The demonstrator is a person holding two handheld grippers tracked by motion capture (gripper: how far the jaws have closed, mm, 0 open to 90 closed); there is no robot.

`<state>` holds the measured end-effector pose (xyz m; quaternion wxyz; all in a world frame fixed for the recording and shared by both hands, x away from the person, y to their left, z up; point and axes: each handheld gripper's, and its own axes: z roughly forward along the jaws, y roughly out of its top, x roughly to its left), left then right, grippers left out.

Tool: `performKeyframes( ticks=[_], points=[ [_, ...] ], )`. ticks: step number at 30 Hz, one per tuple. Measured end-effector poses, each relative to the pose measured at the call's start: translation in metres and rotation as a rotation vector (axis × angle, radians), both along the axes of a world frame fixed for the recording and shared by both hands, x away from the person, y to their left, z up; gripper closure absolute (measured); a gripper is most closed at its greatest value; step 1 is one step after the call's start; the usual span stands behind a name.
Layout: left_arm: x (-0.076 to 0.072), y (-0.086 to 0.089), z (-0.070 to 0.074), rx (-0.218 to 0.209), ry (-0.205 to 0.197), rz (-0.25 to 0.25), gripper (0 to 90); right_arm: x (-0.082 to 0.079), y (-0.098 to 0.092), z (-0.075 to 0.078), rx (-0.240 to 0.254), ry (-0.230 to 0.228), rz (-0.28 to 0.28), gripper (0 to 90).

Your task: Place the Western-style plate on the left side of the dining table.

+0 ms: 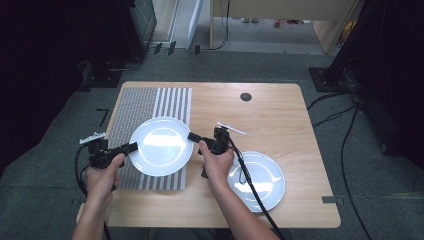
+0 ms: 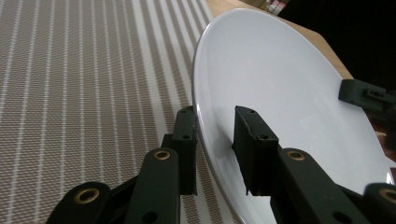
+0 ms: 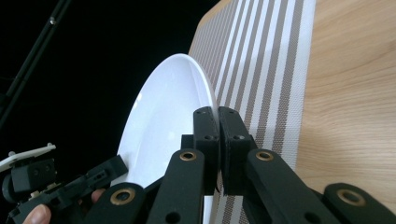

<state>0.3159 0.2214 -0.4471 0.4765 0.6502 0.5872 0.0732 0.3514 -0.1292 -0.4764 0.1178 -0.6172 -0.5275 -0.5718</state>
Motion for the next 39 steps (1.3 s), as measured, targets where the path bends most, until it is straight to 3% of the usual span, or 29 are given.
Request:
performKeyframes(
  ticks=[6, 9, 16, 23, 31, 34, 39],
  points=[
    [0.015, 0.009, -0.009, 0.029, 0.030, 0.030, 70.4, 0.010, 0.012, -0.009, 0.001, 0.006, -0.005, 88.4],
    [0.024, 0.014, -0.013, 0.030, 0.043, 0.036, 70.5, 0.022, 0.019, -0.017, 0.033, 0.046, -0.007, 88.4],
    [0.047, 0.023, -0.026, 0.051, 0.090, 0.060, 70.2, 0.044, 0.031, -0.031, 0.026, 0.115, -0.012, 88.3],
    [0.066, 0.027, -0.038, 0.061, 0.119, 0.098, 69.8, 0.059, 0.042, -0.039, -0.013, 0.115, -0.026, 88.2],
    [0.090, 0.032, -0.045, 0.067, 0.151, 0.154, 69.9, 0.076, 0.059, -0.052, -0.008, 0.144, -0.092, 88.1],
    [0.098, 0.032, -0.046, 0.096, 0.159, 0.167, 69.8, 0.080, 0.062, -0.056, -0.015, 0.137, -0.102, 87.6],
    [0.110, 0.030, -0.052, 0.091, 0.171, 0.193, 69.7, 0.088, 0.065, -0.058, -0.048, 0.120, -0.118, 87.2]
  ],
)
